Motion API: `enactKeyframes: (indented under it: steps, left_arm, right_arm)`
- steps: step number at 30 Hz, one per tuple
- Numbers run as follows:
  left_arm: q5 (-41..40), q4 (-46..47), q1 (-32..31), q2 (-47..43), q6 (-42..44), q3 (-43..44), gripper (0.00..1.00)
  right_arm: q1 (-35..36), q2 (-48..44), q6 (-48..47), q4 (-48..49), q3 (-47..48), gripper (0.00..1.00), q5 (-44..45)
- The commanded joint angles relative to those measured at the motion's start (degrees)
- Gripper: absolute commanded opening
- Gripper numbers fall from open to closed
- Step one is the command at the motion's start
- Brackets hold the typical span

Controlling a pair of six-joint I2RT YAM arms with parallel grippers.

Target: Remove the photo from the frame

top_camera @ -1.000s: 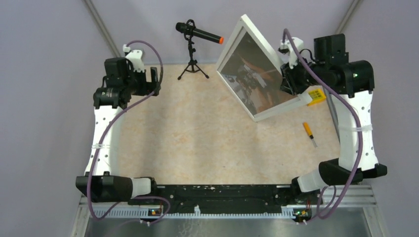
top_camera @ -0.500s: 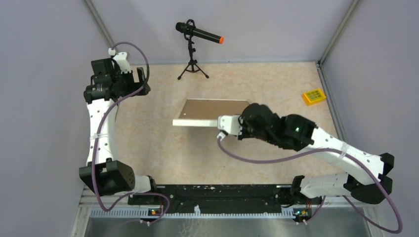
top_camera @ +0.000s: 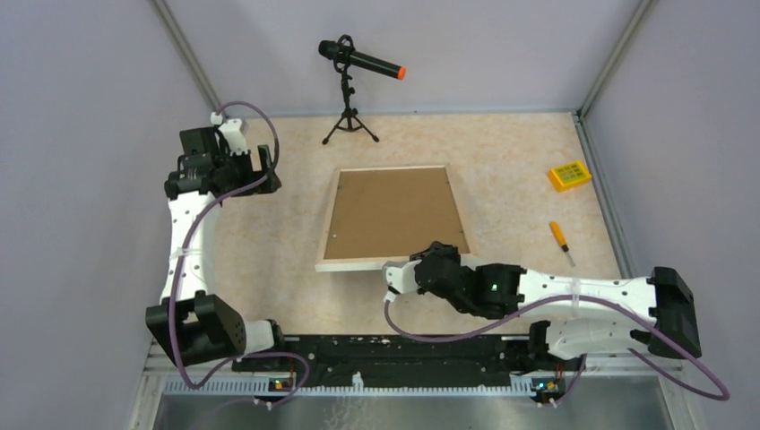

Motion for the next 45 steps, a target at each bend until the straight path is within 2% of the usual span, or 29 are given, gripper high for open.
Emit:
enactKeyframes:
  steps: [1, 7, 10, 17, 20, 22, 27, 31, 35, 37, 40, 43, 45]
  left_arm:
    - [1.39, 3.93, 0.30, -4.65, 0.76, -3.65, 0.99]
    - [2.22, 4.69, 0.35, -7.39, 1.83, -8.20, 0.99]
    - [3.17, 4.40, 0.32, -8.12, 2.57, -9.49, 0.99]
    - [7.62, 2.45, 0.32, -7.21, 6.43, -10.23, 0.99]
    - [12.85, 1.18, 0.34, -6.11, 10.50, -10.62, 0.98]
    - [16.37, 0.24, 0.33, -5.26, 12.58, -10.74, 0.98]
    - [18.82, -1.93, -1.43, -2.14, 18.21, -9.93, 0.98]
    - [20.16, -2.50, -3.20, -0.23, 20.85, -8.86, 0.98]
    - [18.53, -2.09, -9.78, 1.70, 20.89, -7.09, 0.98]
    - [16.41, -1.59, -14.83, 2.69, 20.37, -6.09, 0.98]
    - [14.15, 0.94, -19.95, 3.74, 18.78, -5.50, 0.98]
    - [14.63, 2.55, -21.98, 5.71, 17.52, -4.30, 0.99]
    - [15.07, 2.53, -22.62, 8.08, 16.92, -2.57, 0.98]
  right_arm:
    - [1.63, 0.49, 5.46, 2.82, -5.48, 0.22, -10.24]
    - [1.87, 4.36, 8.93, 4.76, -8.02, 0.42, -15.80]
    - [1.84, 6.92, 9.12, 6.58, -8.58, 0.62, -17.36]
    - [1.82, 11.11, 11.82, 3.66, -5.13, 0.90, -21.42]
    - [0.36, 10.76, 13.37, -0.78, -1.12, 0.98, -26.12]
    - [-2.60, 10.54, 13.76, -4.18, 3.10, 0.99, -31.07]
    - [-17.95, 11.82, 14.96, -15.37, 12.78, 0.99, -44.82]
    - [-32.71, 11.85, 17.28, -21.24, 16.34, 0.99, -49.50]
    - [-49.58, 10.32, 18.26, -24.94, 17.92, 0.99, -54.11]
    - [-58.47, 9.09, 17.45, -26.25, 17.60, 0.99, -55.39]
    - [-67.11, 8.37, 14.62, -29.17, 15.81, 0.99, -53.26]
    - [-80.62, 8.69, 8.34, -32.44, 14.68, 0.99, -56.21]
    - [-87.43, 9.18, 5.76, -30.64, 13.35, 0.99, -54.84]
